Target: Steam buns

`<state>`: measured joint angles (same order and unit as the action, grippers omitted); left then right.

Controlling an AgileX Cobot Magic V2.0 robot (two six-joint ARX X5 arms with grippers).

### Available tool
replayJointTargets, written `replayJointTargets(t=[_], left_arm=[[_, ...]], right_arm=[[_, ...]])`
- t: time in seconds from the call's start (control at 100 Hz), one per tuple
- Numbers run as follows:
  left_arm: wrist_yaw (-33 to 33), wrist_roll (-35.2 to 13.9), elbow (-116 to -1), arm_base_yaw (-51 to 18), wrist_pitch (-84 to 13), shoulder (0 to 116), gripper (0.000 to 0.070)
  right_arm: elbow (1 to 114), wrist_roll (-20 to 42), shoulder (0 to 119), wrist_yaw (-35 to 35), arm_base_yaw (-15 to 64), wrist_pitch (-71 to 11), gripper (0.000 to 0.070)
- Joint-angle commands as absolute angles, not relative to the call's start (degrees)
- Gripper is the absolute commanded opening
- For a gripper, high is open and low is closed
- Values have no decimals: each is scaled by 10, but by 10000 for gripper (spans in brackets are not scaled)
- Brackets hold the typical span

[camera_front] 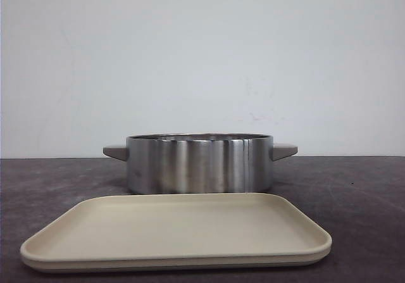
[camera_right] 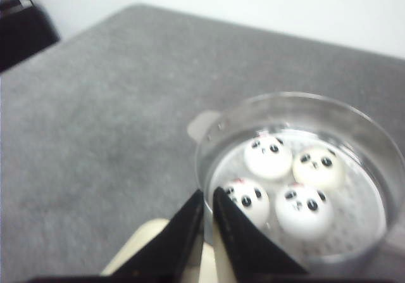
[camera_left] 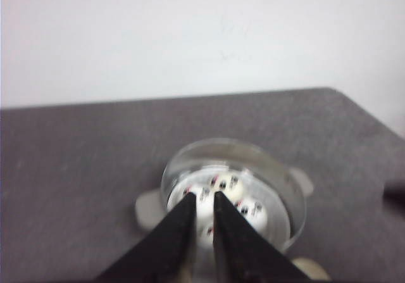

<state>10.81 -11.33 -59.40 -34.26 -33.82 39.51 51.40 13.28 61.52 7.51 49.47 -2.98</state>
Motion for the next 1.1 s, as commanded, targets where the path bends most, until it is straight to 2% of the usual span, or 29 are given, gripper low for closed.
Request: replayJointTargets(t=[0.0,0.32,1.0,1.09], left_arm=[[112,-117,-586,-345,-342,371,0],[111,-116,-585,-345,-368,295,0],[111,-116,-585,-345,-368,265,0],[111,-116,-585,-345,-368,265,0]], right_arm=[[525,128,618,76,501,-6,18],[525,128,617,75,501,43,17],[525,128,599,77,498,42,18],[521,135,575,97,493,10,19]])
